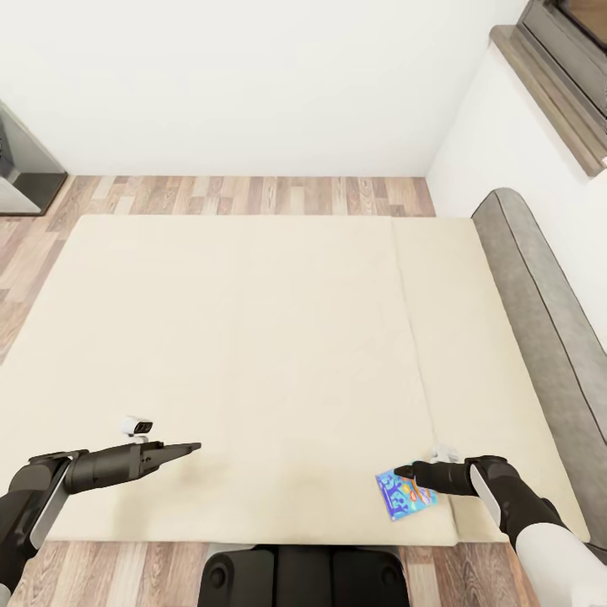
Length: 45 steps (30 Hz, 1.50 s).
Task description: Put all the toys in the child's room - the three board games (two on the bed and one on the table), the two jigsaw puzzles on the table, and the tennis ball on the table - inside the toy box on the table in the child's room.
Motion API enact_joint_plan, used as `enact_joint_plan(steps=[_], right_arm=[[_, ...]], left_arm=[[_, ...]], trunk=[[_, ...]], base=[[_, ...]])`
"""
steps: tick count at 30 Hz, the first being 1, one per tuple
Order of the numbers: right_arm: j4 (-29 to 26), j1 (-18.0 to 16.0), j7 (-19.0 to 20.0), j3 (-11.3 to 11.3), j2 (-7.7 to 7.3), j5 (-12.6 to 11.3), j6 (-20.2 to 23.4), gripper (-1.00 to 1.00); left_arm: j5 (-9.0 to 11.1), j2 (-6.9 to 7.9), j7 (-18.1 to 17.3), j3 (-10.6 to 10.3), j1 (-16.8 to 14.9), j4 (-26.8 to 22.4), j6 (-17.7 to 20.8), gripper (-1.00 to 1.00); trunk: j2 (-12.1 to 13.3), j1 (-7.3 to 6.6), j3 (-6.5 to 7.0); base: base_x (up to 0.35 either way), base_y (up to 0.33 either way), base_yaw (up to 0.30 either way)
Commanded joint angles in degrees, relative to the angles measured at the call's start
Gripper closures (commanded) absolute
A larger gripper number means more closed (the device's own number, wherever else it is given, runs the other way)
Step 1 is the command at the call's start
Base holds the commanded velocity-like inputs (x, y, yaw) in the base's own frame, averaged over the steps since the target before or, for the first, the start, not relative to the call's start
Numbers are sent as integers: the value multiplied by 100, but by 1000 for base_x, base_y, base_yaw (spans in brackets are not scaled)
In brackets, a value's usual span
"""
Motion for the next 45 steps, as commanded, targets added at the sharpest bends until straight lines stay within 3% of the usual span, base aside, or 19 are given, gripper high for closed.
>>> enact_joint_plan(steps=[1,14,45], right_arm=[[-6,-2,10,-19,2,-18,47,-100],[-6,-2,10,-19,2,-12,45,-100],[-6,-10,10,-28,-114,-38,49,-100]], left_arm=[[0,2,-20,-2,-1,-1,59,-100],[0,2,-20,-2,-3,-1,59,-100],[-8,-6,-20,-2,-2,-1,53,-100]], trunk=[[-8,4,3],[-8,4,100],[-8,4,107]], base=[[0,0,0],[0,0,0],[0,0,0]])
